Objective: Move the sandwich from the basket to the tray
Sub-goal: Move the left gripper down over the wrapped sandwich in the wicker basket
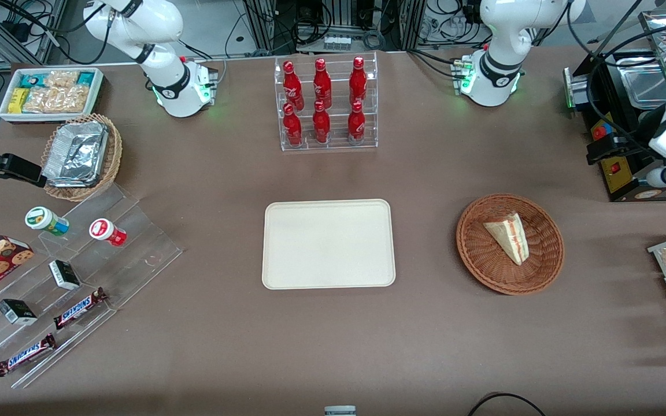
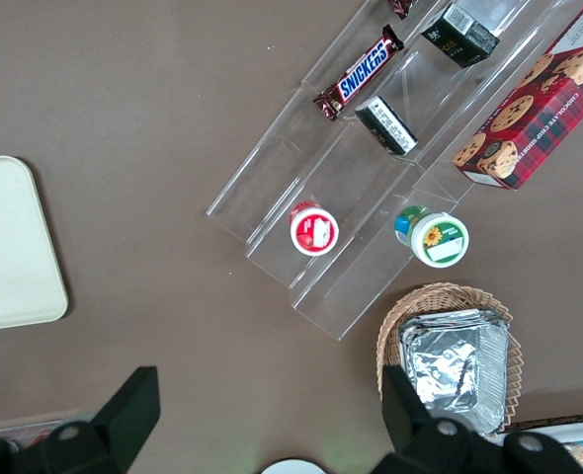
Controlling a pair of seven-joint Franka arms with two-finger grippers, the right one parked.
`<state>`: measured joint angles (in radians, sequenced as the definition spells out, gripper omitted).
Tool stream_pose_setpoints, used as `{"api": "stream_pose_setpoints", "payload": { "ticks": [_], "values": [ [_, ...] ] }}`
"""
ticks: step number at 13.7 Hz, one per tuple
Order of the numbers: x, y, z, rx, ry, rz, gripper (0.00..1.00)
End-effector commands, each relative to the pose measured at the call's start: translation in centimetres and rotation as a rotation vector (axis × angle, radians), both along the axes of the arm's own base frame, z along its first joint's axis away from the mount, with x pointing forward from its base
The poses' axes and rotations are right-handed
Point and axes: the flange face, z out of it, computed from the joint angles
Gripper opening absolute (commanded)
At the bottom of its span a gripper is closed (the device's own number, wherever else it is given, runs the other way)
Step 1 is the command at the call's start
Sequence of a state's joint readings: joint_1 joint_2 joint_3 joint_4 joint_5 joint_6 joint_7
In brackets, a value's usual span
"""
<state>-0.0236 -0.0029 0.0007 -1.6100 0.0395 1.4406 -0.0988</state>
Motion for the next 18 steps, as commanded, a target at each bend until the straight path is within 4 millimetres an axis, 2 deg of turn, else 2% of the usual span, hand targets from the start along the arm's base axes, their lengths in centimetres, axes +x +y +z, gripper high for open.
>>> {"api": "stream_pose_setpoints", "payload": {
  "ticks": [1,3,4,6,10,14,18],
  "values": [
    [0.0,-0.3,0.3,-0.005,-0.004,-0.001,1.0],
    [0.4,-0.3,-0.3,-0.001,-0.014,-0.009,1.0],
    [0.5,-0.2,-1.8,0.004,-0.015,-0.002,1.0],
    [0.9,-0.1,-5.6,0.008,-0.043,0.01,1.0],
    [0.6,-0.4,-13.2,0.026,-0.107,0.168,1.0],
    [0.6,-3.8,-18.5,0.034,-0.174,0.385,1.0],
    [0.4,-5.1,-22.6,0.037,-0.162,0.427,1.0]
  ]
}}
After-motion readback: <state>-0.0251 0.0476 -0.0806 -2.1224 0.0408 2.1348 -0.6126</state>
